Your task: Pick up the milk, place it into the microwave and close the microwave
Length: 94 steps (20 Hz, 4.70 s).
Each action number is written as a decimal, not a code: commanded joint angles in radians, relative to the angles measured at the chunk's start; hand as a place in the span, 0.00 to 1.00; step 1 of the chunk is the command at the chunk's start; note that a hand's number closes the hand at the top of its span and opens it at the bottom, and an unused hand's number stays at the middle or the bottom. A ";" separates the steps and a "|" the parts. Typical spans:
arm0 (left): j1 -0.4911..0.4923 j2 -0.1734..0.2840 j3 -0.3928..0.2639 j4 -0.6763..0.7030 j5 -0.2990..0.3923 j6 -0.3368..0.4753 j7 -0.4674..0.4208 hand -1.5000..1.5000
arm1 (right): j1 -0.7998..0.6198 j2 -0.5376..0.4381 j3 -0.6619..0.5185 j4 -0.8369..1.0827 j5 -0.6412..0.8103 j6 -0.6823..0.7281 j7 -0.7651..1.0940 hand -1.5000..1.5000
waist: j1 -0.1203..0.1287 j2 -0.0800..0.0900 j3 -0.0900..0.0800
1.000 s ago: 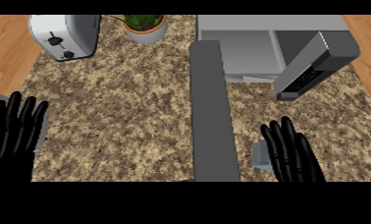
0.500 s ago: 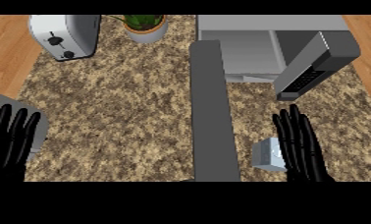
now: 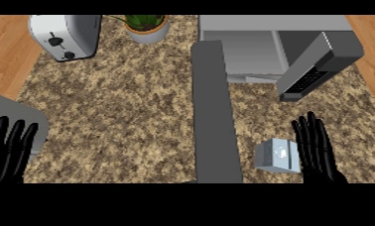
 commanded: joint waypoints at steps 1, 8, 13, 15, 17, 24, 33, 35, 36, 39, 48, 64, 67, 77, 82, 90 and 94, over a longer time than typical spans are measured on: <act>-0.047 -0.015 -0.011 -0.001 -0.037 0.035 0.039 0.00 | 0.001 -0.018 -0.078 0.103 -0.058 0.036 -0.070 0.00 | -0.002 0.001 0.000; -0.001 0.041 0.102 -0.027 0.097 -0.058 0.036 0.00 | 0.054 -0.062 -0.153 0.163 -0.119 0.112 -0.171 0.00 | 0.000 0.000 0.000; 0.126 -0.029 0.036 -0.099 0.042 -0.070 -0.003 0.00 | 0.050 -0.043 -0.148 0.307 -0.097 0.152 -0.309 0.00 | 0.003 -0.001 0.000; 0.068 -0.029 -0.039 -0.031 -0.025 -0.026 -0.035 0.00 | -0.005 -0.040 -0.173 0.379 -0.080 0.153 -0.333 0.00 | 0.002 0.000 0.000; 0.106 -0.030 -0.099 -0.032 -0.067 0.014 -0.080 0.00 | -0.016 -0.021 -0.142 0.430 -0.035 0.142 -0.369 0.00 | 0.004 0.000 0.000; 0.126 -0.019 0.021 -0.087 0.042 -0.082 -0.002 0.00 | -0.134 -0.042 -0.245 0.579 -0.081 0.203 -0.431 0.00 | 0.006 0.000 0.000; 0.070 -0.019 0.038 -0.044 0.027 -0.072 -0.012 0.00 | -0.202 0.019 -0.302 0.737 -0.001 0.037 -0.439 0.00 | 0.003 0.001 -0.001; 0.085 -0.028 0.013 -0.105 0.025 -0.043 0.048 0.00 | -0.308 -0.022 -0.374 0.917 -0.006 0.057 -0.514 0.00 | 0.009 0.002 0.000; 0.108 -0.030 0.022 -0.004 0.008 -0.098 -0.075 0.00 | -0.273 -0.021 -0.360 0.854 -0.006 0.051 -0.465 0.00 | 0.006 0.001 -0.001; 0.062 -0.030 -0.010 -0.060 -0.008 -0.044 0.019 0.00 | -0.288 -0.032 -0.383 0.950 -0.010 0.093 -0.547 0.00 | 0.003 0.001 0.000; 0.024 -0.025 0.032 0.007 0.007 -0.051 -0.004 0.00 | -0.322 -0.078 -0.255 1.079 -0.080 0.569 -0.685 0.00 | 0.003 0.002 0.000; 0.089 -0.024 0.050 -0.105 0.069 -0.077 0.069 0.00 | -0.371 0.018 -0.338 0.881 -0.068 0.282 -0.649 1.00 | 0.004 0.000 0.000; 0.019 0.024 0.122 -0.011 0.130 -0.107 0.038 0.00 | -0.485 -0.085 -0.480 1.081 -0.159 0.385 -0.738 1.00 | 0.007 0.002 0.000; 0.058 0.012 0.127 -0.015 0.145 -0.131 0.039 0.00 | -0.430 -0.043 -0.393 0.786 -0.174 0.400 -0.529 1.00 | -0.002 -0.002 -0.001; 0.005 -0.005 0.105 -0.019 0.120 -0.096 0.073 0.00 | -0.505 -0.013 -0.372 0.715 -0.111 0.273 -0.438 1.00 | -0.001 0.000 -0.001; 0.094 0.017 0.164 -0.003 0.171 -0.183 0.026 0.00 | -0.690 0.009 -0.343 0.807 0.035 0.123 -0.303 1.00 | 0.012 0.001 -0.001; 0.026 -0.001 0.149 0.017 0.142 -0.145 0.052 0.00 | -0.880 0.020 -0.380 1.037 0.054 0.095 -0.302 1.00 | 0.016 0.005 0.000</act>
